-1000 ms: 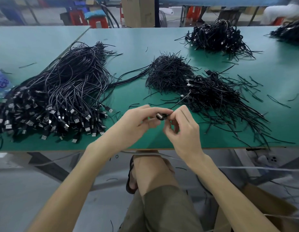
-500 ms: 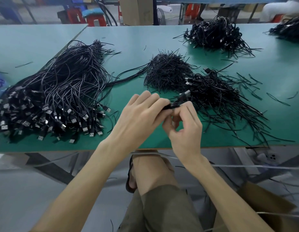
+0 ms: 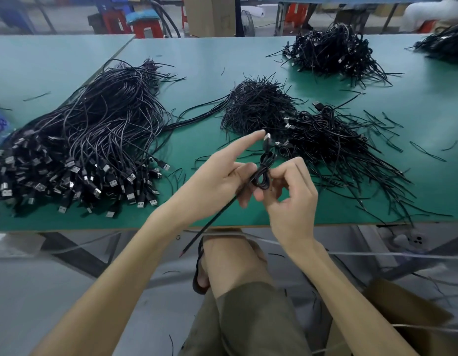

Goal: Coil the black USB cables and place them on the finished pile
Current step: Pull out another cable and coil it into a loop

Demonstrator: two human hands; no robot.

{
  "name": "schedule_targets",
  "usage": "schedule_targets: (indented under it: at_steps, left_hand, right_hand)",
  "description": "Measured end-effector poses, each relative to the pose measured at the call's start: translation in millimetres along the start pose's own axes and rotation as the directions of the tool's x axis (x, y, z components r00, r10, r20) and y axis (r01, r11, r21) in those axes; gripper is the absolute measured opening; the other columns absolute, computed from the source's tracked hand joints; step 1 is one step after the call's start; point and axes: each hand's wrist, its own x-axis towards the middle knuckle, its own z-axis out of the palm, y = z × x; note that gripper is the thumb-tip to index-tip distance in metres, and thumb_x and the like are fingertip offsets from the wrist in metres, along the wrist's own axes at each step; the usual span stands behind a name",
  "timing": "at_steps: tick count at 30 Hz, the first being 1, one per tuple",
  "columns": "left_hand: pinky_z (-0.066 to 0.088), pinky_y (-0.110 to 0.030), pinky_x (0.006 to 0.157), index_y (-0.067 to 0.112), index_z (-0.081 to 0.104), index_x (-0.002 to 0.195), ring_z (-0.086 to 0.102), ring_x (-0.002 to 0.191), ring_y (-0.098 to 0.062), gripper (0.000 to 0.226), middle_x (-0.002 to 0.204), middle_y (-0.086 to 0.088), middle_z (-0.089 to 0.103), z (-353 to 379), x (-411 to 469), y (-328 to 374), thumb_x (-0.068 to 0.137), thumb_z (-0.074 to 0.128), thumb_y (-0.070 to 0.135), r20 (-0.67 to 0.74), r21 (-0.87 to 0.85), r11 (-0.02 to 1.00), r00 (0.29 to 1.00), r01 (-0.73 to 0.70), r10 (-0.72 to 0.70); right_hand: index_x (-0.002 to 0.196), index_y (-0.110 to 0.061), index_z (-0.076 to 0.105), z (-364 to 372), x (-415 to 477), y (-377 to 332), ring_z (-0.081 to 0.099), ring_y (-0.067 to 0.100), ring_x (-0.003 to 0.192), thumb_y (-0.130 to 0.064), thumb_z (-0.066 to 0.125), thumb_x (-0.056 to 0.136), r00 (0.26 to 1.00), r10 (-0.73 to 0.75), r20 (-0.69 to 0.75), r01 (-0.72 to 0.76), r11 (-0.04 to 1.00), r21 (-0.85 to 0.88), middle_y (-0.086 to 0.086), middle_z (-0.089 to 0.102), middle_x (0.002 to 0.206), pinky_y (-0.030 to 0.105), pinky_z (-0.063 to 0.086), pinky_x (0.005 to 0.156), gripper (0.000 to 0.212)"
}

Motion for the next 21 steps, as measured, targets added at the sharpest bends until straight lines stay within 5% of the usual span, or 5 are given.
schedule_targets:
  at_steps: [4, 10, 13, 16, 21]
  left_hand:
    - [0.052, -0.033, 0.069, 0.010, 0.042, 0.151, 0.062, 0.061, -0.027, 0.046, 0.078, -0.017, 0.064, 5, -4, -7, 0.108, 0.036, -0.003, 0.043, -0.098, 0.995, 0.999, -0.004, 0.009]
    - [0.046, -0.018, 0.069, 0.034, 0.056, 0.143, 0.056, 0.067, -0.006, 0.044, 0.087, 0.009, 0.067, -12, 5, -17, 0.104, 0.055, 0.014, 0.109, 0.303, 0.953, 0.994, -0.011, -0.023]
    - [0.037, -0.013, 0.080, 0.033, 0.062, 0.134, 0.049, 0.099, -0.003, 0.036, 0.120, 0.009, 0.054, -14, 4, -21, 0.099, 0.058, 0.040, 0.047, 0.460, 0.883, 0.996, -0.093, 0.081]
    - [0.037, -0.028, 0.107, 0.030, 0.062, 0.123, 0.039, 0.136, -0.008, 0.036, 0.151, 0.018, 0.043, -13, 5, -25, 0.095, 0.056, 0.052, 0.068, 0.525, 0.836, 0.987, -0.161, 0.147]
    - [0.025, -0.030, 0.118, 0.023, 0.059, 0.115, 0.057, 0.112, -0.005, 0.031, 0.111, 0.017, 0.066, -8, 6, -27, 0.098, 0.056, 0.049, 0.012, 0.609, 0.780, 0.985, -0.144, 0.172]
  right_hand:
    - [0.079, -0.005, 0.054, 0, -3, 2, 0.044, 0.017, 0.064, -0.006, 0.072, 0.083, 0.999, 0.046, 0.016, -0.046, 0.998, 0.047, 0.005, 0.047, 0.083, 0.025, 0.038, 0.058, 0.019]
    - [0.078, -0.008, 0.052, -4, -5, 9, 0.044, 0.019, 0.065, 0.009, 0.066, 0.071, 0.997, 0.059, 0.047, -0.059, 0.998, -0.009, 0.003, 0.047, 0.081, 0.023, 0.036, 0.058, 0.023]
    - [0.077, -0.006, 0.051, -1, -6, 6, 0.042, 0.016, 0.066, 0.006, 0.064, 0.074, 0.992, 0.092, 0.088, -0.096, 0.994, 0.047, 0.004, 0.045, 0.079, 0.023, 0.034, 0.060, 0.019]
    - [0.075, -0.011, 0.049, 0, -7, 4, 0.040, 0.009, 0.066, 0.005, 0.067, 0.078, 0.989, 0.112, 0.093, -0.118, 0.991, 0.061, -0.001, 0.043, 0.077, 0.015, 0.031, 0.063, 0.025]
    - [0.072, -0.006, 0.050, 3, -11, 5, 0.041, 0.006, 0.064, -0.006, 0.063, 0.083, 0.985, 0.146, 0.090, -0.149, 0.988, 0.029, -0.003, 0.042, 0.073, 0.016, 0.031, 0.060, 0.016]
